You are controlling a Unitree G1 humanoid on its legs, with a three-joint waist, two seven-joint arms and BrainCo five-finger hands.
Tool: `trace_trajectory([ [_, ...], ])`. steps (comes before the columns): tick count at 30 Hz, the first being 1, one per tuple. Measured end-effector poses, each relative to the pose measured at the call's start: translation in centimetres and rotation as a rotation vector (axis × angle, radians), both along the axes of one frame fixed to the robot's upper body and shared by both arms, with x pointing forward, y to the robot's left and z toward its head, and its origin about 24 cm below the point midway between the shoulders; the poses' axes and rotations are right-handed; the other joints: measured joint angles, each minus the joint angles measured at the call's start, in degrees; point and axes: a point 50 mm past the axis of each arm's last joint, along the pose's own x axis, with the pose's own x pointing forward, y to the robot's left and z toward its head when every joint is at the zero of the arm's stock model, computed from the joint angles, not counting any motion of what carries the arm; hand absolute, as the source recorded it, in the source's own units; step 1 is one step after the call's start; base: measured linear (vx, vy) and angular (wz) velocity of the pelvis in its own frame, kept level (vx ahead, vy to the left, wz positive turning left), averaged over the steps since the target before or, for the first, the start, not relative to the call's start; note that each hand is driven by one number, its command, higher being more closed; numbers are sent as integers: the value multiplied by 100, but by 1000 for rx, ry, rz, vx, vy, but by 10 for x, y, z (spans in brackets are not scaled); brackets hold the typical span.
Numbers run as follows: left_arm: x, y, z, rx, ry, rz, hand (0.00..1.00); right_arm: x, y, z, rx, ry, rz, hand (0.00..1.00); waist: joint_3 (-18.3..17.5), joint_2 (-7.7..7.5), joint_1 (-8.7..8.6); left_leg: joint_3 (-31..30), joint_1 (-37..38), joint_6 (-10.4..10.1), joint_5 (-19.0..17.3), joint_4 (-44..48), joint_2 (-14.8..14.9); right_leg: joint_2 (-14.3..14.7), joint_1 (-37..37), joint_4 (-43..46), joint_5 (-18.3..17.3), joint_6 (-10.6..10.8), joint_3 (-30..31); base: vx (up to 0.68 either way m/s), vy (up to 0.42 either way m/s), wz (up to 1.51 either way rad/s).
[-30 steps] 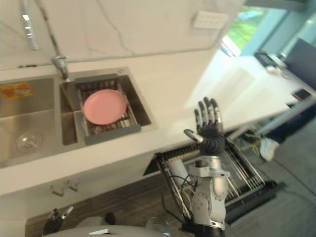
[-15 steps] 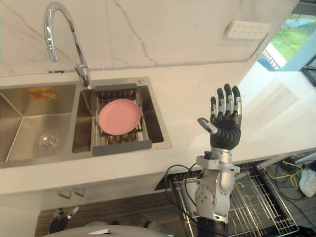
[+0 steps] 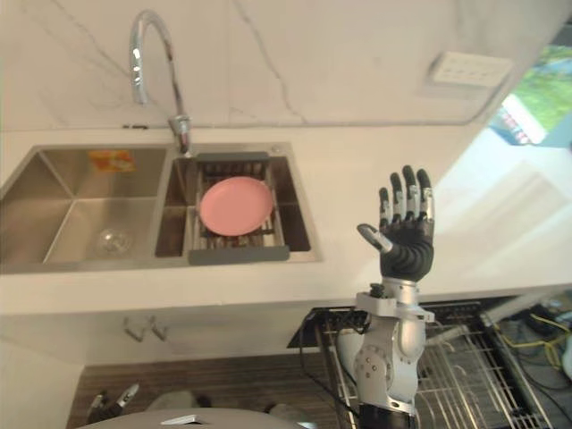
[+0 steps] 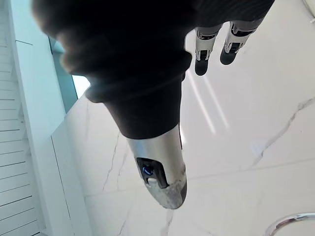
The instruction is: Walk over to the sink, pick up the cup, carry it to the dishwasher, place the cup inside the dishwasher, then close the dishwasher door
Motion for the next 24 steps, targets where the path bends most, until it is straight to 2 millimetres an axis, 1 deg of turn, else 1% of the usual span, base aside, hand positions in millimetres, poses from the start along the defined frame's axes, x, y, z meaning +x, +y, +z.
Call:
trace_trajectory([
  [1,0,0,0,-3,4,3,0,1,0,2,-2,-8,-2,0,1,15,52,15,-175,0,-73,129,7,-87,-31,68,-34,42,-11,12,130,16],
  [2,-4,0,-1,-6,19,7,0,2,-1,4,-1,-15,-10,0,14,34,78,-20,-297,0,-105,85,38,-157,-42,126,-98,100,-2,35,176,1],
  [3,-11,0,-2,-7,35,21,0,3,-2,7,-11,-24,-13,0,25,80,83,-93,-390,-41,-73,-118,116,-245,-11,147,-163,187,19,83,232,-10],
  [4,-19,-2,-2,-12,51,46,0,3,-3,9,-25,-34,-14,0,20,153,98,-256,-439,-109,-3,-412,184,-305,7,165,-238,305,114,139,304,-21],
  [5,-26,-5,-3,-20,68,58,0,3,-4,10,-32,-39,-14,0,14,199,98,-139,-382,-92,278,-468,214,-364,7,210,-298,411,280,162,294,-32],
  [6,-29,-5,-3,-21,75,62,0,3,-4,11,-30,-42,-16,0,10,214,106,-80,-342,-15,291,-471,140,-444,-9,266,-325,460,384,188,301,-44],
  [7,-32,-5,-3,-22,78,67,0,4,-2,12,-32,-51,-8,0,19,139,153,113,-321,146,187,-465,-16,-626,-48,374,-365,573,547,198,285,-38],
  [8,-30,-5,-3,-24,71,74,0,5,-2,13,-33,-61,-7,0,17,62,148,217,-321,253,122,-450,-124,-756,-76,459,-411,671,645,199,283,-29],
  [9,-28,-4,-3,-24,64,77,0,5,-2,14,-34,-67,-9,0,12,16,140,276,-323,317,83,-435,-188,-839,-94,475,-437,698,680,226,278,-10],
  [10,-23,-2,-3,-23,50,84,0,5,-2,15,-34,-72,-11,0,-9,-39,144,354,-315,478,-20,-363,-269,-931,-104,488,-448,710,802,254,265,-10],
  [11,-18,-1,-2,-22,38,86,0,5,-2,15,-34,-73,-10,0,-7,-74,150,418,-272,585,-134,-264,-323,-993,-96,556,-448,719,881,253,243,-14],
  [12,-16,0,-2,-22,33,85,0,5,-2,15,-34,-74,-9,0,-5,-85,156,443,-224,637,-185,-245,-352,-1017,-100,654,-449,731,936,282,205,-14],
  [13,-13,3,-1,-12,24,84,0,5,-2,15,-34,-75,-9,0,-2,-89,130,452,-8,690,-289,-318,-425,-1099,-239,1280,-513,824,947,171,112,-12],
  [14,-11,3,-1,-11,19,82,0,5,-2,15,-33,-75,-10,0,3,-93,124,461,116,699,-300,-410,-456,-1135,-399,1736,-552,832,961,218,117,-9],
  [15,-9,4,-1,-4,14,69,0,5,-1,15,-27,-74,-10,0,16,-119,91,456,406,713,-306,-691,-515,-1203,-822,2806,-527,800,1029,198,40,21],
  [16,-2,7,1,9,-2,51,0,5,0,14,-17,-76,-11,0,2,-207,-14,376,685,703,-176,-1089,-590,-1189,-1219,3660,-539,783,1098,239,33,30],
  [17,0,8,2,15,-10,38,0,6,1,14,-16,-77,-7,0,15,-211,-39,409,810,654,-74,-1274,-594,-1170,-1385,3893,-572,720,1063,192,-15,43],
  [18,4,10,3,23,-21,26,0,7,3,15,-16,-85,3,0,-10,-265,-93,388,938,659,67,-1488,-592,-1116,-1578,4007,-638,601,935,200,-61,32],
  [19,12,12,5,34,-42,25,0,9,4,18,-17,-99,7,0,-9,-305,-131,334,1032,687,209,-1632,-574,-995,-1828,3840,-694,481,807,196,-77,42],
  [20,15,13,5,47,-42,36,0,12,6,23,-16,-121,12,0,11,-374,-148,279,1060,645,227,-1647,-556,-896,-1958,3306,-552,297,610,192,-110,28],
  [21,15,16,6,57,-46,33,0,14,7,25,-14,-133,16,0,16,-414,-109,291,1050,608,219,-1633,-585,-840,-1961,2761,-140,188,518,109,-95,1],
  [22,19,16,7,58,-57,32,0,19,10,27,-17,-140,28,0,91,-375,-71,270,1036,555,195,-1568,-564,-754,-1736,2295,-85,167,388,66,-121,-32],
  [23,17,14,7,54,-56,34,0,25,13,26,-10,-133,46,0,75,-311,-42,312,1050,491,146,-1501,-462,-657,-1460,1806,-54,185,372,16,-101,-35],
  [24,16,14,7,54,-53,36,0,25,13,23,-9,-122,45,0,74,-301,-35,316,1064,456,105,-1440,-425,-599,-1333,1573,-42,211,374,-49,-101,-26],
])
